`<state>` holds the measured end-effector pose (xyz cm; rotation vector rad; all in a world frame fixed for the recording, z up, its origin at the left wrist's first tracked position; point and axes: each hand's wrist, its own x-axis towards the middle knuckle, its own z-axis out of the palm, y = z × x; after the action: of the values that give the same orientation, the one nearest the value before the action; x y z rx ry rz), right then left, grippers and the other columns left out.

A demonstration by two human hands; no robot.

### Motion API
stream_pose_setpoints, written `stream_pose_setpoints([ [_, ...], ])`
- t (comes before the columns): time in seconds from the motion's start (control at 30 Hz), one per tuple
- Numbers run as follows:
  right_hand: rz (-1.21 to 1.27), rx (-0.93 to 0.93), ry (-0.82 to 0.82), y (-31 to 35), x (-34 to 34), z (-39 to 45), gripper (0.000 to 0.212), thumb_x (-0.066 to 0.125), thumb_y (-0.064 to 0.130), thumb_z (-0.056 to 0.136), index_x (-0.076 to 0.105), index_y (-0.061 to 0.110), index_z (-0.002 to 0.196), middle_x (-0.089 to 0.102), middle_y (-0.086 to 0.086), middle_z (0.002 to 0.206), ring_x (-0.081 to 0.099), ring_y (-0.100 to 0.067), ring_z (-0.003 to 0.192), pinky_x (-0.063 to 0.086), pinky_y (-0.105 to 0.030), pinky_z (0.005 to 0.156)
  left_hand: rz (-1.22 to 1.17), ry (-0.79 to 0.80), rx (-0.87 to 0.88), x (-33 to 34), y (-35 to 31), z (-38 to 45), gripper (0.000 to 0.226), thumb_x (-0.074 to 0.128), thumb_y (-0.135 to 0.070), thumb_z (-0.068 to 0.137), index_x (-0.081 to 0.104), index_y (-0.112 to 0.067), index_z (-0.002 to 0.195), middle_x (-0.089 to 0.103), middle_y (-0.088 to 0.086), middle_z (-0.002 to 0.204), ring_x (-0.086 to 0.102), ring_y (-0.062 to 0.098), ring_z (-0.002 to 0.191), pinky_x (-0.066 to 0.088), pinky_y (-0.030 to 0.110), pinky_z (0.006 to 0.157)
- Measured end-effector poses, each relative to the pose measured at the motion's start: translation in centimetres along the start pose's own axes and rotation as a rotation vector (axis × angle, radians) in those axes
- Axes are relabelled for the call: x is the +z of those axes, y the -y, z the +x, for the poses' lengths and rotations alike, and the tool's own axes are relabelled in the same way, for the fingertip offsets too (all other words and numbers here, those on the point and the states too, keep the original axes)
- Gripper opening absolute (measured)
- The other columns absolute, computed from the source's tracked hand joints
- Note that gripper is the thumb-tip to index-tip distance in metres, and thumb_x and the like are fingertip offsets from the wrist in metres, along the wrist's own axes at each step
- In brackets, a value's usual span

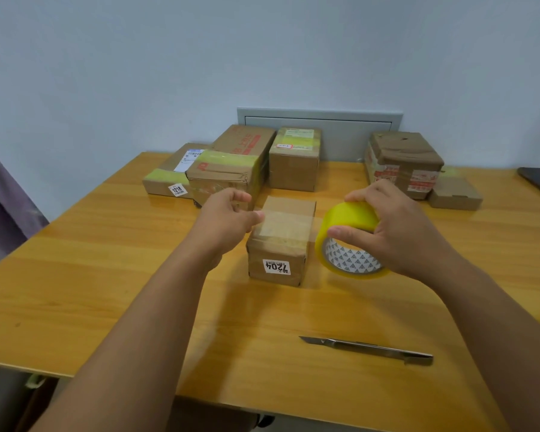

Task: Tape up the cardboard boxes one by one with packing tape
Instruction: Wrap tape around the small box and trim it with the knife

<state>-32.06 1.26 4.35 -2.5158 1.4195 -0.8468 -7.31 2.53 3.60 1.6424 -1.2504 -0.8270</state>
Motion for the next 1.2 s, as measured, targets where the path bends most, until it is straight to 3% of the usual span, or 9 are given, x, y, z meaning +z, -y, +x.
stream_pose_setpoints([
  [0.1, -0.009, 0.011, 0.004, 0.3, 0.1, 0.0, 0.087, 0.045, 0.076, 0.065, 0.057, 0.018, 0.130, 0.041, 0.011, 0.111, 0.043, -0.009, 0.099, 0.035, -0.024, 0.077, 0.037, -0.013, -0.012, 0.2, 0.3, 0.3, 0.037, 0.075, -0.019, 0.087, 0.059, -0.018, 0.120, 0.065, 0.006, 0.098, 0.062, 0.020, 0.090, 0.047, 0.030, 0.070],
  [0.27, -0.017, 0.015, 0.013, 0.4, 0.5, 0.0, 0.087, 0.045, 0.075, 0.066, 0.056, 0.018, 0.130, 0.041, 0.011, 0.110, 0.042, -0.008, 0.099, 0.033, -0.022, 0.075, 0.049, -0.013, -0.049, 0.3, 0.6, 0.5, 0.038, 0.076, -0.019, 0.085, 0.058, -0.018, 0.119, 0.063, 0.007, 0.111, 0.062, 0.024, 0.099, 0.054, 0.038, 0.081],
  [0.5, -0.019, 0.037, 0.029, 0.3, 0.9, 0.0, 0.089, 0.043, 0.076, 0.064, 0.055, 0.019, 0.131, 0.042, 0.010, 0.113, 0.042, -0.008, 0.100, 0.035, -0.024, 0.076, 0.019, 0.001, -0.082, 0.4, 0.3, 0.5, 0.037, 0.074, -0.015, 0.087, 0.057, -0.014, 0.120, 0.061, 0.003, 0.101, 0.062, 0.018, 0.089, 0.051, 0.026, 0.062],
  [0.77, -0.028, 0.041, 0.047, 0.2, 1.2, 0.1, 0.091, 0.041, 0.078, 0.063, 0.055, 0.020, 0.132, 0.039, 0.013, 0.111, 0.042, -0.007, 0.099, 0.033, -0.018, 0.068, 0.039, 0.004, -0.096, 0.5, 0.1, 0.6, 0.035, 0.074, -0.014, 0.087, 0.058, -0.014, 0.117, 0.060, 0.003, 0.100, 0.062, 0.018, 0.090, 0.054, 0.027, 0.067],
  [0.87, -0.026, 0.050, 0.052, 0.1, 1.3, 0.1, 0.088, 0.043, 0.077, 0.064, 0.055, 0.020, 0.131, 0.039, 0.013, 0.111, 0.043, -0.007, 0.099, 0.036, -0.023, 0.072, 0.071, 0.005, -0.093, 0.6, 0.1, 0.5, 0.034, 0.075, -0.016, 0.087, 0.059, -0.015, 0.117, 0.062, 0.003, 0.098, 0.063, 0.019, 0.089, 0.058, 0.033, 0.074],
  [0.97, -0.020, 0.050, 0.055, 0.0, 1.5, 0.0, 0.085, 0.045, 0.076, 0.065, 0.056, 0.021, 0.130, 0.040, 0.013, 0.110, 0.043, -0.007, 0.099, 0.035, -0.017, 0.068, 0.120, 0.003, -0.089, 0.7, 0.3, 0.5, 0.034, 0.075, -0.019, 0.086, 0.058, -0.019, 0.116, 0.060, 0.002, 0.097, 0.063, 0.019, 0.089, 0.058, 0.042, 0.083],
  [1.07, -0.017, 0.051, 0.059, -0.2, 1.7, 0.1, 0.083, 0.045, 0.075, 0.066, 0.055, 0.022, 0.130, 0.040, 0.014, 0.110, 0.043, -0.006, 0.098, 0.032, -0.011, 0.068, 0.111, 0.029, -0.101, 0.5, 0.4, 0.3, 0.027, 0.071, -0.018, 0.090, 0.055, -0.021, 0.112, 0.058, 0.003, 0.096, 0.061, 0.019, 0.086, 0.058, 0.036, 0.073],
  [1.13, -0.019, 0.051, 0.066, -0.4, 1.8, 0.0, 0.082, 0.046, 0.075, 0.067, 0.055, 0.022, 0.130, 0.040, 0.014, 0.111, 0.042, -0.006, 0.099, 0.032, -0.010, 0.068, 0.046, 0.088, -0.117, 0.5, 0.3, 0.0, 0.016, 0.062, -0.015, 0.096, 0.057, -0.021, 0.110, 0.060, 0.005, 0.092, 0.059, 0.018, 0.083, 0.052, 0.029, 0.063],
  [1.2, -0.022, 0.047, 0.073, -0.4, 2.0, 0.0, 0.083, 0.045, 0.075, 0.068, 0.054, 0.022, 0.131, 0.039, 0.014, 0.111, 0.042, -0.006, 0.099, 0.032, -0.010, 0.069, 0.036, 0.125, -0.136, 0.7, 0.1, -0.3, 0.012, 0.052, -0.014, 0.101, 0.060, -0.021, 0.105, 0.058, 0.002, 0.090, 0.052, 0.017, 0.080, 0.044, 0.027, 0.063],
])
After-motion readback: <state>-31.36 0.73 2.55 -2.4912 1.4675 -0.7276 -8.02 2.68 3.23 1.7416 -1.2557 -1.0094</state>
